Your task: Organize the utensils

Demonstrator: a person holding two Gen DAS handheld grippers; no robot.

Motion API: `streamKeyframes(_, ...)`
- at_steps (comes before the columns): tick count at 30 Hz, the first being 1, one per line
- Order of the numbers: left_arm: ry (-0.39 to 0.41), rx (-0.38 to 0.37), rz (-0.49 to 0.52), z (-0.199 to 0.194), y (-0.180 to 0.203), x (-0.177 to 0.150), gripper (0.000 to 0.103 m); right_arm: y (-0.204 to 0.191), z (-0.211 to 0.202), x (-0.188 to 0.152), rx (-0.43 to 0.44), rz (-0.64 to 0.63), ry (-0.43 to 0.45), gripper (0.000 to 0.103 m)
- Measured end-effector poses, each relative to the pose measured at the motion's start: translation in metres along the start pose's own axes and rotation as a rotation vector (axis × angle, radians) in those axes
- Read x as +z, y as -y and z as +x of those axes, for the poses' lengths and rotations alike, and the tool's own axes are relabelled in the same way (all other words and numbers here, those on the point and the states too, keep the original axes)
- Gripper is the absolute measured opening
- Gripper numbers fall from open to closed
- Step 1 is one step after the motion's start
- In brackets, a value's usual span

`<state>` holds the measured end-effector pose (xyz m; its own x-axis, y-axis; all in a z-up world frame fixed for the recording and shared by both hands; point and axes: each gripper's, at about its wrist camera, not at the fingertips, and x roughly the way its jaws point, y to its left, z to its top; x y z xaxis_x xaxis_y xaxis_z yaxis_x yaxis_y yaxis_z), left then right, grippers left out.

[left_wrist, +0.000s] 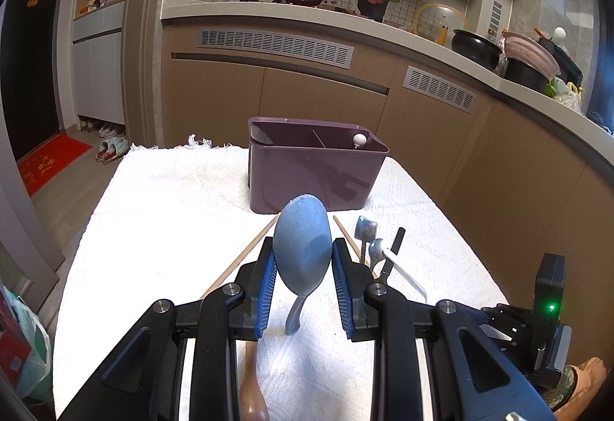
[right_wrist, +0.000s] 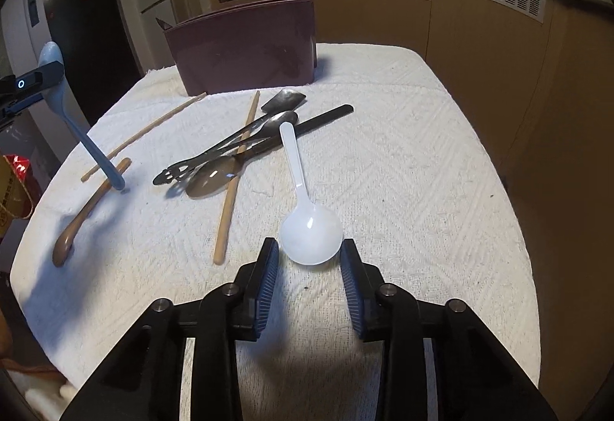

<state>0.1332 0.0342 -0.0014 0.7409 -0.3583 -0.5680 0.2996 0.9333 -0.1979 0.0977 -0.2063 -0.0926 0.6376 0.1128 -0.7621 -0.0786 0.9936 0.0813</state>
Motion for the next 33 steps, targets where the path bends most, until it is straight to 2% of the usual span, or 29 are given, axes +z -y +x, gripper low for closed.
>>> streamKeyframes(5, 0.009, 0.004, 0.004, -0.002, -0.001, 0.0, 0.025, 0.004, -0.015, 0.009, -0.04, -0.017, 0.044, 0.031)
streamKeyframes(13, 0.011, -0.004, 0.0, -0.001, 0.0, -0.001, 0.025, 0.011, -0.066, 0.053, -0.084, -0.095, 0.134, 0.029)
streamKeyframes(18, 0.008, -0.002, 0.007, 0.0, 0.0, -0.001, 0.025, 0.019, -0.057, 0.065, -0.106, -0.097, 0.154, 0.027)
streamKeyframes(20, 0.005, 0.006, 0.006, 0.0, -0.001, -0.001, 0.025, 0.022, -0.051, 0.071, -0.1, -0.089, 0.152, 0.014)
streamKeyframes(21, 0.002, 0.011, 0.006, 0.001, -0.003, -0.001, 0.025, 0.023, -0.047, 0.073, -0.095, -0.084, 0.147, 0.012)
streamKeyframes(24, -0.007, 0.048, 0.0, 0.001, -0.012, -0.002, 0.025, 0.023, -0.034, 0.081, -0.092, -0.098, 0.138, 0.012)
streamKeyframes(29, -0.072, 0.068, 0.032, 0.004, -0.024, -0.013, 0.026, 0.031, 0.002, 0.097, -0.051, -0.074, 0.094, 0.015)
streamKeyframes(31, -0.113, 0.049, 0.091, 0.006, -0.018, -0.024, 0.027, 0.04, 0.019, 0.102, -0.044, -0.024, 0.065, 0.028)
streamKeyframes(33, -0.173, 0.028, 0.163, 0.01, -0.008, -0.039, 0.032, 0.05, 0.029, 0.102, -0.02, 0.038, 0.023, 0.035)
